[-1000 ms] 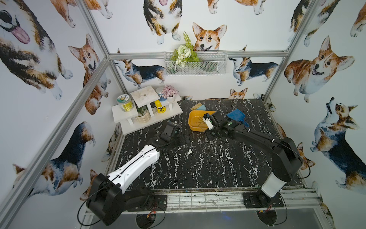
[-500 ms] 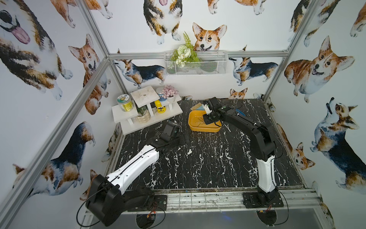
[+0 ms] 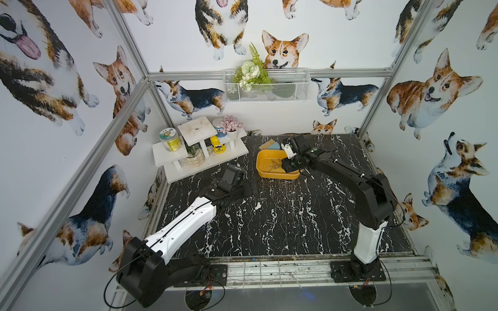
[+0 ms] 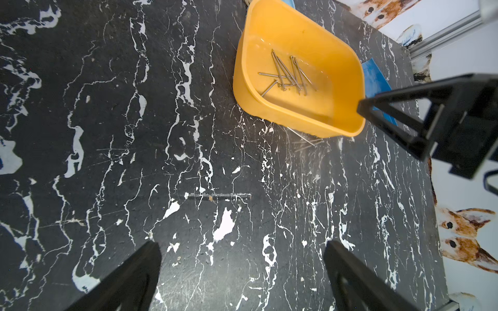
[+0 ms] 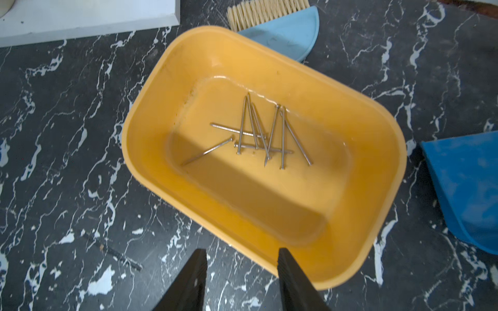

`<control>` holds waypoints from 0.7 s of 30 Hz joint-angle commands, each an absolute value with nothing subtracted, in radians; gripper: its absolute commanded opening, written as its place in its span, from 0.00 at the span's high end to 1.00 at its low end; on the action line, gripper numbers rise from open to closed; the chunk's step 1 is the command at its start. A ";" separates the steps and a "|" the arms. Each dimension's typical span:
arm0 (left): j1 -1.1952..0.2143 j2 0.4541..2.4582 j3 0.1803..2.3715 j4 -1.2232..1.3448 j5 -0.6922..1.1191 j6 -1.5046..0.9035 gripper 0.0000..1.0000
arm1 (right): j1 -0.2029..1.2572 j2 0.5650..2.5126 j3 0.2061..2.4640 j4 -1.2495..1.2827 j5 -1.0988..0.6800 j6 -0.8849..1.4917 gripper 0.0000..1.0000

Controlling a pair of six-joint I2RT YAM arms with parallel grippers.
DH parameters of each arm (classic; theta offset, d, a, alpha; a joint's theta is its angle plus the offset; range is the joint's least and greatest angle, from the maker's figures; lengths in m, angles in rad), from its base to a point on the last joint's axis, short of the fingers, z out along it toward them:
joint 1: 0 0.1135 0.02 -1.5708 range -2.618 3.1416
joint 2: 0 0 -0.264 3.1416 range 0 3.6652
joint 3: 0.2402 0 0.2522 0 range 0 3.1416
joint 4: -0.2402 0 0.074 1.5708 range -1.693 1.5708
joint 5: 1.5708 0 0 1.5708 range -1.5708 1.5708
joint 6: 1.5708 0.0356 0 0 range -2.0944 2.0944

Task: Put the nails on the desktop into the storage box
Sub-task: Place the nail in the storage box, then adjust the storage box at the center of the board.

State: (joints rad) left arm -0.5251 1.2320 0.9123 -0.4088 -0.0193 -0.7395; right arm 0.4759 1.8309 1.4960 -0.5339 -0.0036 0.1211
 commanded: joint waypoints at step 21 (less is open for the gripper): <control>-0.525 1.366 0.963 -0.233 0.048 -0.715 0.00 | 0.480 1.446 0.911 -0.297 -0.038 0.285 0.55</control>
State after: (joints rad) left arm -0.5259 1.3529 0.9405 -0.2787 0.0330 -0.7315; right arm 0.4778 1.4513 0.9157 -0.3515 -0.0284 0.2619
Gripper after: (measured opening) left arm 0.998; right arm 0.452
